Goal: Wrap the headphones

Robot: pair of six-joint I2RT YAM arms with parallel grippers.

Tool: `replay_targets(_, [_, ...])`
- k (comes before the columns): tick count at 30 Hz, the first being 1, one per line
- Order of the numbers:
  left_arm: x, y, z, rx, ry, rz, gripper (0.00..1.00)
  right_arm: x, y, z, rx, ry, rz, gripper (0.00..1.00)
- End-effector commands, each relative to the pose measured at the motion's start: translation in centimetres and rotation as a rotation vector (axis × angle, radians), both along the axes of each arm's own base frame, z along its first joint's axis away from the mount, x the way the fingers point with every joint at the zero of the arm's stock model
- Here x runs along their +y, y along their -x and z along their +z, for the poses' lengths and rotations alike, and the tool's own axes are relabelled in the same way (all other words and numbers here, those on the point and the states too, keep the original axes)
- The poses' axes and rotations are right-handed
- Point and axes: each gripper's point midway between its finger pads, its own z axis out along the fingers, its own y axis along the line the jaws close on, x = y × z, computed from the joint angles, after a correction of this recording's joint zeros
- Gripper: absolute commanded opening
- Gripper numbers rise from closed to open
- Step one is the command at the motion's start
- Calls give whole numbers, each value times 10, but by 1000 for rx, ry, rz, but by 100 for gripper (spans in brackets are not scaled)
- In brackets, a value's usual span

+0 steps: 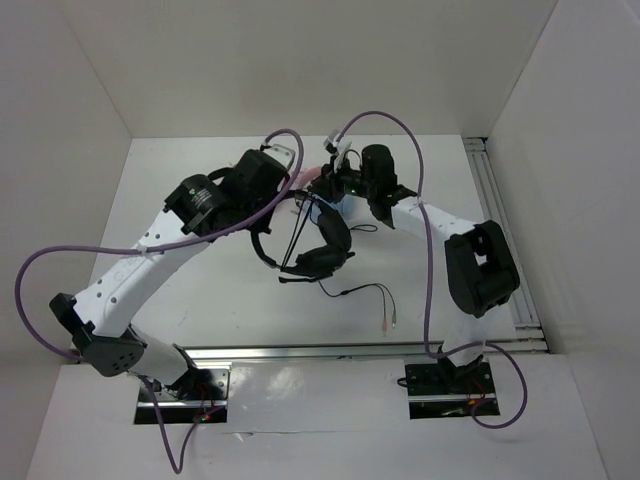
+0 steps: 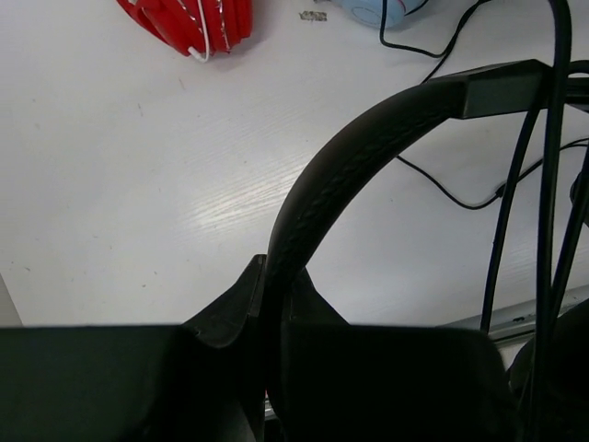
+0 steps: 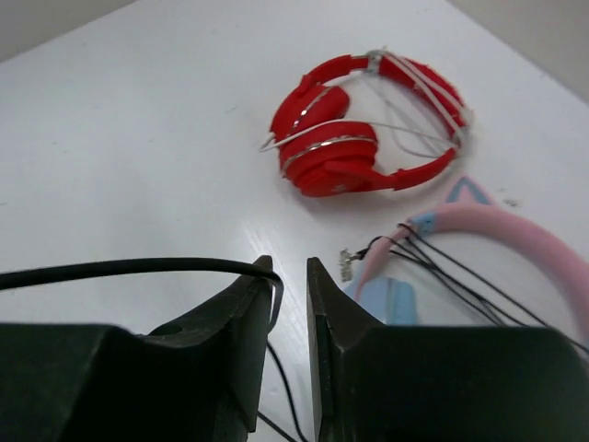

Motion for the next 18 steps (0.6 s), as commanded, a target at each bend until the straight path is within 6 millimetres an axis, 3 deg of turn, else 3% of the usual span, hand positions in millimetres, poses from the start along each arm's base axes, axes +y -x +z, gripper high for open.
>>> replay_targets(1, [9,1,32,-62,79,58,0,31,22,20,15,-201,161,29])
replay_targets(2, [6,-1,40,-72,100,67,0,44,29,29,8,-253,199,30])
replay_targets(3, [9,-1,42,-68,92,83,0,51,32,16,40,-265,208,35])
replay_targets(6, [12,-2,57,-82,115,130,0,75,44,12,68,-352,264,45])
replay_targets(9, [16,-4,71,-103,131,153,0,90,49,-3,103,-377,273,48])
replay_targets(11, [23,-8,79,-122,148,200,0,97,48,-23,140,-377,268,50])
replay_targets(15, [53,-18,118,-210,239,318,0,106,51,-47,177,-368,269,51])
replay_targets(16, [59,-19,126,-230,255,336,0,107,59,-62,212,-360,271,51])
replay_targets(18, [67,-30,138,-267,319,386,0,108,68,-66,217,-383,284,52])
